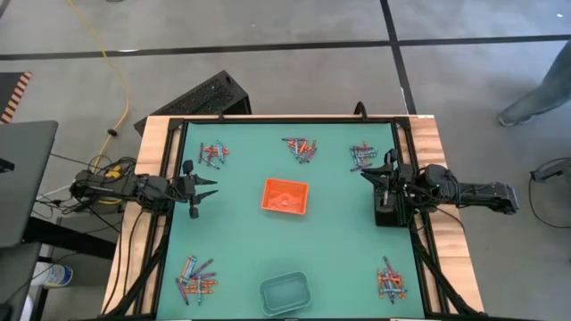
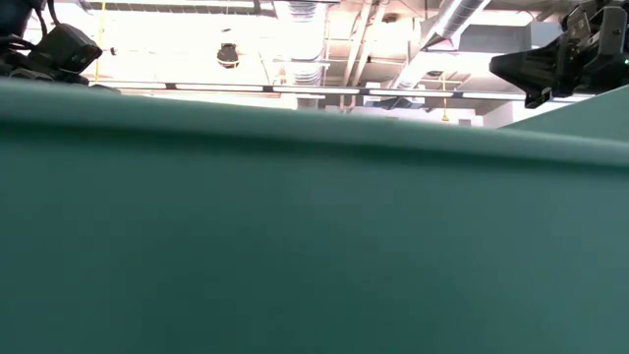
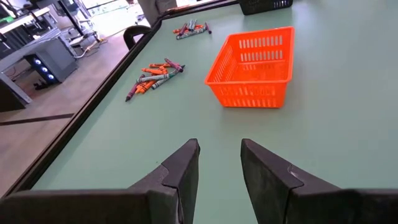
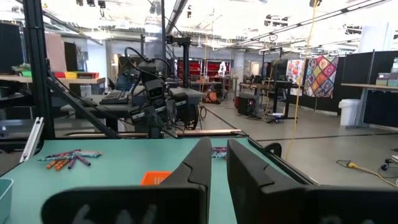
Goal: Sort crayons
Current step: Put the purple crayon into the black bin, then put the blue crayon into the blue bin
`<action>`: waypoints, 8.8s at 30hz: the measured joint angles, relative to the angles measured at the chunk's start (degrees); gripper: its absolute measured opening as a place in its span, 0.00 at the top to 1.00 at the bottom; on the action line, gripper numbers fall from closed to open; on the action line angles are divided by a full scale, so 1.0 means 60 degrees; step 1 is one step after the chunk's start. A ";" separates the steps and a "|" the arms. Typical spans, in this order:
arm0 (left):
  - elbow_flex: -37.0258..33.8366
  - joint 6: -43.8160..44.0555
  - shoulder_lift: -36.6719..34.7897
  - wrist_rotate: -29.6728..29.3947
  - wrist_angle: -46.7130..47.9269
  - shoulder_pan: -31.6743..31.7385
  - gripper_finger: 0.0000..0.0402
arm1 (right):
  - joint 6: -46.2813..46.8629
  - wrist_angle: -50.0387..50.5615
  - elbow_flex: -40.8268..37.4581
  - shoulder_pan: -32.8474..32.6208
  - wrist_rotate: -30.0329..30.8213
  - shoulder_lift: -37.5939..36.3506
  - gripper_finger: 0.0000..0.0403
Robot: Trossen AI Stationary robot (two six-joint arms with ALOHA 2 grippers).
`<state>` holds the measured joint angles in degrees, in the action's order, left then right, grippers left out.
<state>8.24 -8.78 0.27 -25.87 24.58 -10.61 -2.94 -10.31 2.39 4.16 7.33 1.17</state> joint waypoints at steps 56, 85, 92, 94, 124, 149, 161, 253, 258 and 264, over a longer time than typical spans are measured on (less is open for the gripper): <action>0.0000 0.0000 0.0000 0.0000 0.0000 -0.0001 0.73 | -0.3892 0.7358 0.6808 0.3307 0.0749 1.2333 0.59; -0.0001 0.0000 0.0000 0.0000 0.0000 -0.0004 0.73 | -0.5872 0.7377 0.6834 0.4199 0.0304 1.4820 0.76; 0.0001 0.0000 0.0000 0.0000 0.0000 0.0000 0.73 | -0.5645 0.7449 0.6830 0.4201 0.0033 1.4826 0.89; 0.0001 0.0000 0.0000 0.0000 0.0000 -0.0002 0.73 | -0.5531 0.7469 0.6823 0.4203 -0.0001 1.4834 0.91; 0.0001 0.0000 0.0000 0.0000 0.0000 -0.0002 0.73 | -0.4043 1.1354 1.0146 0.1902 -0.0727 1.4877 1.00; 0.0000 0.0000 0.0000 0.0000 0.0000 -0.0003 0.73 | -0.2887 1.6383 1.0193 -0.3233 -0.0195 1.4852 1.00; 0.0001 0.0000 0.0000 0.0000 0.0000 -0.0003 0.73 | -0.3085 1.5013 0.9177 -0.4617 -0.0138 1.4852 1.00; -0.0021 0.0244 0.0000 0.1295 -0.2775 -0.0004 0.73 | 0.2018 0.9787 0.9910 -0.4513 -0.0337 1.3264 0.71; -0.0017 0.0771 0.0000 0.1477 -0.3070 -0.0004 0.73 | 0.3219 1.0097 0.9849 -0.4652 -0.0945 1.3264 0.71; -0.0013 0.1576 0.0012 0.1266 -0.3127 0.0000 0.73 | 0.4983 1.0647 0.9610 -0.5195 -0.1023 1.3267 0.71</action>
<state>8.16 0.68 0.35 -18.27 5.81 -10.61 26.96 53.58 60.05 -27.01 1.19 80.77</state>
